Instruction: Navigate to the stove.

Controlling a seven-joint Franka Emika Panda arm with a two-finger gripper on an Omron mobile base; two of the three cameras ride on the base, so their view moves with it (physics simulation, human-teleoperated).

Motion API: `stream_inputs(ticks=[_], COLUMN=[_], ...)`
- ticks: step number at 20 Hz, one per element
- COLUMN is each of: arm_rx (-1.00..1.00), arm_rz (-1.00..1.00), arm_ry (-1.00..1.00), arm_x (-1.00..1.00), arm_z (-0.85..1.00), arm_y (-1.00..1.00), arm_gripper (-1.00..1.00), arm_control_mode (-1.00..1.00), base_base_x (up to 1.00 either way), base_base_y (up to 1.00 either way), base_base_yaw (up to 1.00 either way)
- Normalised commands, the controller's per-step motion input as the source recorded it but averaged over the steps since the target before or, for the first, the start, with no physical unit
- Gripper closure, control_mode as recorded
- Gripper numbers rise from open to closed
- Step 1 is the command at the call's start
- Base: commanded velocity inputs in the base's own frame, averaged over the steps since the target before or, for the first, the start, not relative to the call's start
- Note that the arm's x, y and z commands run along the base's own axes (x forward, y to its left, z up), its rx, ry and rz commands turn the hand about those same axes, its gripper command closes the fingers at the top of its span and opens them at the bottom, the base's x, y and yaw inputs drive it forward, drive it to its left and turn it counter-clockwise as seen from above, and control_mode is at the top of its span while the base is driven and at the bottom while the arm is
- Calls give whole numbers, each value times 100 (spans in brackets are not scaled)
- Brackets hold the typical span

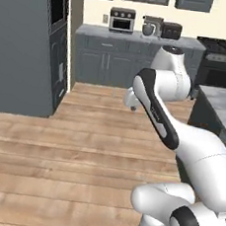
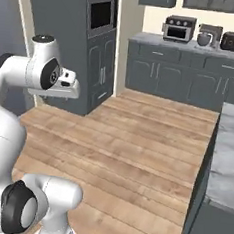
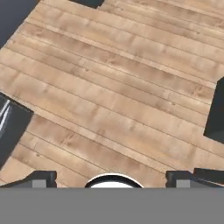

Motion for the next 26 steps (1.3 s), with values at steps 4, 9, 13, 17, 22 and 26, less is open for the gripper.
stream_inputs(ticks=[4, 9, 13, 17, 22, 26], arm_rx=[0, 0, 0, 0, 0, 0], arm_rz=[0, 0, 0, 0, 0, 0], arm_ry=[0, 0, 0, 0, 0, 0], arm_x=[0, 0, 0, 0, 0, 0], arm_z=[0, 0, 0, 0, 0, 0], arm_y=[0, 0, 0, 0, 0, 0], arm_gripper=[-100, -100, -100, -100, -100, -100], arm_control_mode=[100, 100, 100, 100, 100, 100], base_base_x=[0, 62, 75, 81, 81, 100], base_base_y=[0, 11, 17, 43, 82, 100], base_base_yaw=[-96, -74, -69, -53, -26, 0])
